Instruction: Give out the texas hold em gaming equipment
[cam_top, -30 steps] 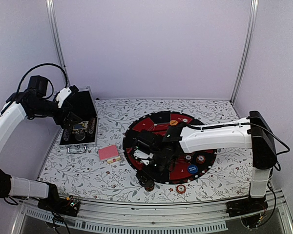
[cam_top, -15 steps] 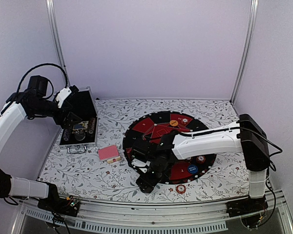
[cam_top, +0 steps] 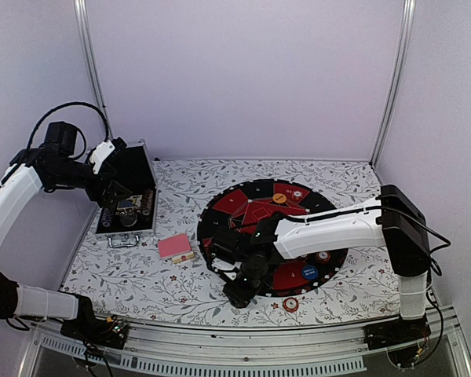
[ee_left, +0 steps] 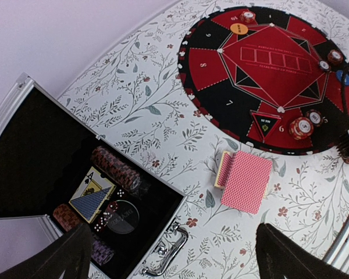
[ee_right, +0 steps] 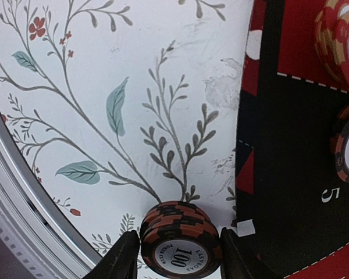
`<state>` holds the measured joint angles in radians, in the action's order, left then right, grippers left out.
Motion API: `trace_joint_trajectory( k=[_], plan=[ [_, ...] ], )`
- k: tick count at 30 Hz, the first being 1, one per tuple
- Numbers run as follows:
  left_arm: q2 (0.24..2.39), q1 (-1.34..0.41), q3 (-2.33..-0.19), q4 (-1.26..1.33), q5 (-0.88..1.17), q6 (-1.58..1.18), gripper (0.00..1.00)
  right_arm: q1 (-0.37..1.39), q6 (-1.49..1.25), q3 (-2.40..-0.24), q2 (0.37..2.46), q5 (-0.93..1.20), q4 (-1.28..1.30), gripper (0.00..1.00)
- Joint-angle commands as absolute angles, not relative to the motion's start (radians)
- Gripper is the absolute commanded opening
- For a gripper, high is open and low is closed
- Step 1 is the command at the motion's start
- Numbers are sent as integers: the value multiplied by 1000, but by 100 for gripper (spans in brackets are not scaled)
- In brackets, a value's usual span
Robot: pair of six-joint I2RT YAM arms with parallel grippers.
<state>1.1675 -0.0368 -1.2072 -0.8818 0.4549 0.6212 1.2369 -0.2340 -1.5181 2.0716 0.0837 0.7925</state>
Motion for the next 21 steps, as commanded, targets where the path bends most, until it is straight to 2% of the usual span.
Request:
trace_joint_trajectory(
  k=[1, 14, 21],
  plan=[
    [1170, -48, -1223, -897, 454, 627, 100, 1246, -230, -1543, 2072, 59, 796, 48],
    [1172, -48, -1223, -893, 456, 627, 100, 1242, -232, -1588, 2029, 10, 861, 29],
    [1177, -47, -1217, -892, 460, 631, 100, 1169, -241, -1642, 1987, 13, 889, 25]
  ],
)
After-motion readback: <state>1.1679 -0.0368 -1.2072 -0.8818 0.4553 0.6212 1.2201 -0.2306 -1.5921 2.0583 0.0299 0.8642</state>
